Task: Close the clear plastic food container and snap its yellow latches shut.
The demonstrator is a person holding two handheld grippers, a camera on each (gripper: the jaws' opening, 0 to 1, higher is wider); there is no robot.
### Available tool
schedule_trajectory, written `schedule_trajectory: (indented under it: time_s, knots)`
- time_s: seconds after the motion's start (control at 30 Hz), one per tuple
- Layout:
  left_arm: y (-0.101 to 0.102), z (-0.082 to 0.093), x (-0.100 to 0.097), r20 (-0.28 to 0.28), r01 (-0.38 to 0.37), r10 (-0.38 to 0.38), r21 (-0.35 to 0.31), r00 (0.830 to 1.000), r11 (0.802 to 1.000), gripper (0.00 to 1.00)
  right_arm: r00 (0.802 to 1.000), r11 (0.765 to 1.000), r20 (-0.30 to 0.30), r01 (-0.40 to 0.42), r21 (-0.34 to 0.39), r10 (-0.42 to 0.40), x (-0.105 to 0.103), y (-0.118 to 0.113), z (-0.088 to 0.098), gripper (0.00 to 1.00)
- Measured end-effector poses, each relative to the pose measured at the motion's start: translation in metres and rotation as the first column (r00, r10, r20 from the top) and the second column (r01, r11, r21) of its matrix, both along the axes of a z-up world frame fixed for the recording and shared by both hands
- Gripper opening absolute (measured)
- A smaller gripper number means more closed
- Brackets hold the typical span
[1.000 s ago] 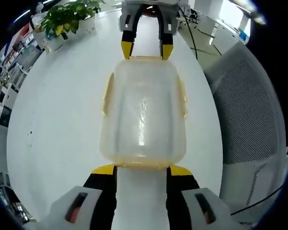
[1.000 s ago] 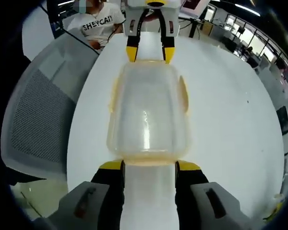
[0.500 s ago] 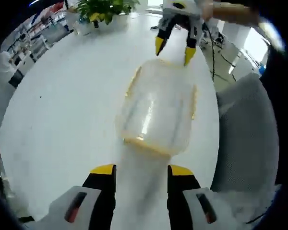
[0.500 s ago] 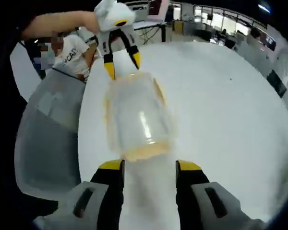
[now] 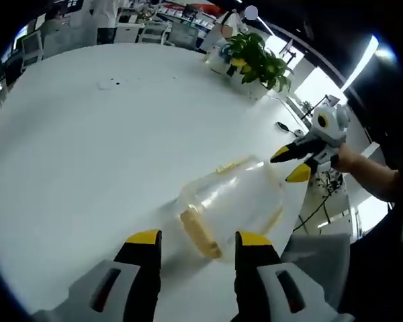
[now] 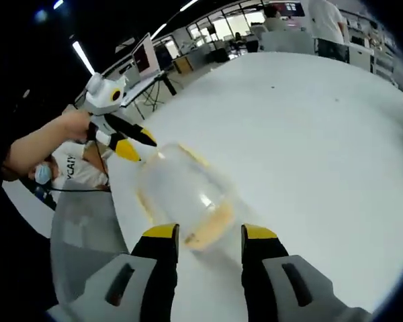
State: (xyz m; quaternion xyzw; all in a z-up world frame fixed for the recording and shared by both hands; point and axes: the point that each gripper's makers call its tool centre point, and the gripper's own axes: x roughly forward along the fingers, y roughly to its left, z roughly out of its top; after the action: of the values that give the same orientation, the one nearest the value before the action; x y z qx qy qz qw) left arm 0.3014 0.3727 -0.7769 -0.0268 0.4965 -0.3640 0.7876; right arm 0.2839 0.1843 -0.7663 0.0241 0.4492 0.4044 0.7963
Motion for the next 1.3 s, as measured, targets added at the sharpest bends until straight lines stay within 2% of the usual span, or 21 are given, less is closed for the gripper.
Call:
schedule_trajectory:
  time_s: [0.1, 0.23, 0.33, 0.43, 0.5, 0.6, 0.7, 0.77, 0.9, 1.0, 1.23, 1.27, 1.3]
  knots:
    - [-0.007, 0.001, -0.007, 0.012, -0.002, 0.002, 0.008, 1.0, 1.0, 0.38, 1.0, 1.0, -0.018, 0.017, 0.015, -0.017, -0.002, 0.004, -0.001, 0.34]
    - [-0.006, -0.001, -0.003, 0.021, -0.016, 0.016, 0.011, 1.0, 1.0, 0.37, 0.999, 1.0, -0.039, 0.023, 0.021, -0.023, -0.008, 0.011, -0.007, 0.33]
    - [-0.008, -0.003, -0.003, 0.005, -0.063, 0.063, -0.001, 0.998, 0.998, 0.35, 0.999, 1.0, -0.043, 0.025, 0.011, -0.024, -0.012, 0.014, -0.011, 0.33]
    - [-0.012, -0.004, -0.003, 0.008, -0.066, 0.066, -0.013, 0.998, 0.998, 0.3, 0.998, 1.0, -0.056, 0.021, 0.0, -0.021, -0.014, 0.014, -0.016, 0.31]
    - [-0.014, -0.004, -0.004, 0.004, -0.063, 0.064, -0.017, 0.998, 0.998, 0.23, 0.998, 1.0, -0.06, 0.018, 0.006, -0.018, -0.014, 0.014, -0.017, 0.31]
    - [-0.016, -0.004, -0.004, -0.004, -0.083, 0.083, -0.025, 0.997, 0.996, 0.22, 0.997, 1.0, -0.072, 0.019, 0.009, -0.019, -0.014, 0.015, -0.017, 0.31]
    - [-0.019, -0.004, -0.004, 0.027, -0.089, 0.089, -0.011, 0.996, 0.996, 0.22, 0.995, 0.999, -0.096, 0.027, 0.022, -0.025, -0.015, 0.015, -0.018, 0.28]
    - [-0.018, -0.004, -0.003, 0.018, -0.107, 0.108, -0.016, 0.994, 0.994, 0.21, 0.997, 1.0, -0.073, -0.004, 0.013, 0.005, -0.015, 0.016, -0.016, 0.27]
    - [-0.018, -0.004, -0.005, 0.03, -0.12, 0.121, -0.02, 0.992, 0.993, 0.2, 0.997, 1.0, -0.071, -0.022, -0.002, 0.021, -0.015, 0.017, -0.016, 0.25]
    - [-0.018, -0.005, -0.006, 0.022, -0.159, 0.16, -0.038, 0.987, 0.987, 0.19, 0.997, 1.0, -0.072, -0.024, -0.006, 0.024, -0.015, 0.017, -0.017, 0.25]
    - [-0.018, -0.004, -0.006, 0.042, -0.187, 0.189, -0.05, 0.981, 0.981, 0.17, 0.997, 1.0, -0.079, -0.017, 0.004, 0.017, -0.014, 0.019, -0.018, 0.22]
    - [-0.018, -0.004, -0.005, 0.04, -0.186, 0.188, -0.048, 0.981, 0.981, 0.17, 0.979, 0.99, -0.149, -0.14, 0.011, 0.14, -0.041, 0.019, -0.018, 0.22]
    - [-0.018, -0.005, -0.005, 0.028, -0.191, 0.192, -0.045, 0.981, 0.981, 0.17, 0.995, 0.998, -0.09, -0.053, -0.013, 0.052, -0.024, 0.021, -0.021, 0.21]
